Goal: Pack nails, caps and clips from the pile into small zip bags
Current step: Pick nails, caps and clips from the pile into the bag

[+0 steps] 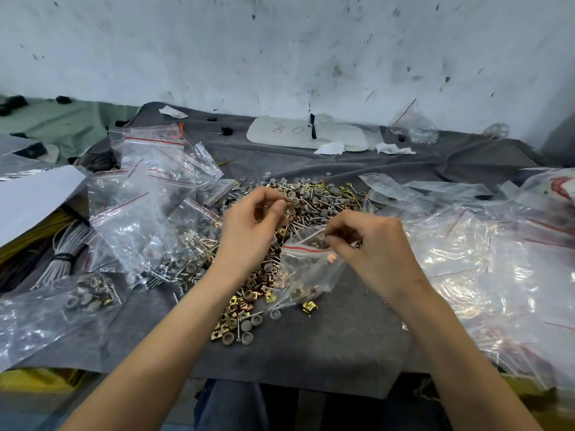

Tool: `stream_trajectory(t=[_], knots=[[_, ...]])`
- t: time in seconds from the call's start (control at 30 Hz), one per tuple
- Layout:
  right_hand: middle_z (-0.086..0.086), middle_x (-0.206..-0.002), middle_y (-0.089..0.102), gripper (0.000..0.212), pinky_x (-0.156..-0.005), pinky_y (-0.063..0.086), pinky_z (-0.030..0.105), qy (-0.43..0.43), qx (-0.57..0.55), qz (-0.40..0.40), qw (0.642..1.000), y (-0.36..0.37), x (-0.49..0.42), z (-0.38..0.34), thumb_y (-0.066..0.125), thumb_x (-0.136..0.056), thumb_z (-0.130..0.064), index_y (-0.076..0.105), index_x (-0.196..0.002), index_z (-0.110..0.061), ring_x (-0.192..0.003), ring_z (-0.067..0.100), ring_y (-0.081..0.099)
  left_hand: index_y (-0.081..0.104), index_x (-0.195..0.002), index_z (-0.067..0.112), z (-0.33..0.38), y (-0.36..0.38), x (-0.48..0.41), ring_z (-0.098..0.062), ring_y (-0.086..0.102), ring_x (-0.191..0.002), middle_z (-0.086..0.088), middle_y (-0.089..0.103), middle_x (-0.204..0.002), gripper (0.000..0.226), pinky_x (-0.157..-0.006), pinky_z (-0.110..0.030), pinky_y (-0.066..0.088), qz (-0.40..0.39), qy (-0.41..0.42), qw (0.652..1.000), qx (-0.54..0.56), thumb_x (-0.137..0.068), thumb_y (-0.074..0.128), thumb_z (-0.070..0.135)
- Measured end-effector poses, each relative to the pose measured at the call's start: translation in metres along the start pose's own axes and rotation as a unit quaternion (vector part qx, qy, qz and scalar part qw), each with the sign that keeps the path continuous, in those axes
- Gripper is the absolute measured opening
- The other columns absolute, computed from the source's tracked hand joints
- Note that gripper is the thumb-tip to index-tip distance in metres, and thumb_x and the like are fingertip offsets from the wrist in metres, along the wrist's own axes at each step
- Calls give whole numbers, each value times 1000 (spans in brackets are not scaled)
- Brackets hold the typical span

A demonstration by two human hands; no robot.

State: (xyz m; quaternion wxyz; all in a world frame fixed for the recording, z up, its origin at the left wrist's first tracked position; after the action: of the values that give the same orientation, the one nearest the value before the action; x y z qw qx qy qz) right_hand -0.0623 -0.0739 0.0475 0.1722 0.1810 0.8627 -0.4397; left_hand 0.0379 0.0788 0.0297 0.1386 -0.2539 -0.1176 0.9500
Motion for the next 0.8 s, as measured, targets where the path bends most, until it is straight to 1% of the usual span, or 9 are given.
stream_trajectory(t=[0.1, 0.23, 0.33, 0.4, 0.47, 0.53, 0.6, 0.67, 0.8], knots=[[-4, -86, 69, 10, -77, 49, 9, -11, 2, -11, 1000, -2, 0, -3, 69, -83, -3, 71, -91, -9, -79, 6, 64, 61, -84, 33, -18, -13, -4, -17, 66, -84, 9, 67, -86, 22, -81, -40, 56, -17, -32, 996, -77, -91, 65, 13], [2, -93, 69, 15, -80, 52, 19, -33, 11, -14, 999, -2, -1, -8, 66, -82, 2, 72, -93, -6, -84, 12, 64, 61, -78, 32, -40, -18, 4, -2, 62, -72, 10, 67, -80, 23, -63, -18, 48, -81, -89, 984, -134, -87, 71, 13], [5, -97, 69, 13, -84, 52, 22, -43, 37, 12, 998, -2, -6, -11, 68, -82, 2, 71, -94, -3, -86, 14, 62, 63, -87, 27, -48, -15, 9, -4, 61, -79, 10, 66, -87, 14, -77, -28, 54, -130, -77, 973, -175, -89, 68, 14], [7, -94, 69, 12, -80, 50, 19, -72, 42, 78, 993, -6, -9, -14, 69, -82, 3, 70, -93, -2, -83, 15, 62, 61, -100, 26, -43, -16, 11, -5, 62, -87, 11, 65, -98, 11, -81, -28, 55, -103, -74, 984, -124, -94, 62, 18], [4, -91, 68, 11, -76, 51, 24, -86, 47, 88, 991, -7, -12, -17, 68, -84, 1, 69, -94, -4, -81, 17, 62, 56, -116, 30, -28, -21, 12, -5, 62, -101, 10, 62, -115, 20, -77, -16, 53, -59, -30, 998, -8, -96, 57, 28], [-1, -88, 65, 9, -73, 54, 34, -88, 70, 57, 992, -6, -15, -19, 67, -85, -3, 69, -94, -6, -80, 18, 60, 52, -125, 37, -6, -30, 11, -7, 57, -114, 10, 57, -126, 30, -84, -13, 50, -60, 76, 994, 55, -96, 52, 42], [-5, -86, 62, 8, -71, 54, 37, -108, 81, 53, 989, -5, -17, -20, 68, -85, -4, 68, -93, -5, -78, 17, 59, 51, -129, 37, 12, -35, 9, -6, 51, -123, 13, 54, -132, 36, -96, -18, 44, -90, 196, 976, 2, -94, 51, 46], [-2, -87, 64, 7, -72, 51, 33, -144, 74, 71, 984, -5, -16, -22, 68, -84, -3, 69, -92, -4, -79, 19, 61, 53, -128, 34, 23, -36, 5, -2, 47, -117, 21, 54, -123, 41, -95, -20, 40, -103, 262, 951, -125, -90, 55, 49], [4, -88, 69, 7, -74, 50, 28, -194, 48, 109, 974, -6, -13, -20, 67, -84, -3, 70, -90, 0, -82, 21, 64, 69, -104, 22, 24, -34, 0, -7, 46, -90, 16, 62, -96, 27, -80, -31, 41, -115, 252, 945, -176, -84, 62, 39]])
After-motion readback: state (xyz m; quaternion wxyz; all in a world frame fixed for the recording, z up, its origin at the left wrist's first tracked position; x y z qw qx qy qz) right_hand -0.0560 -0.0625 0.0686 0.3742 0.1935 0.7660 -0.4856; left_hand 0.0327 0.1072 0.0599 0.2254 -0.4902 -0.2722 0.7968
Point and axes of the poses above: each hand's wrist, its own x-axis away from the middle knuckle, its own y-axis out of the palm, z = x × y, the point moved 1 cm from there along -x, towards the middle knuckle
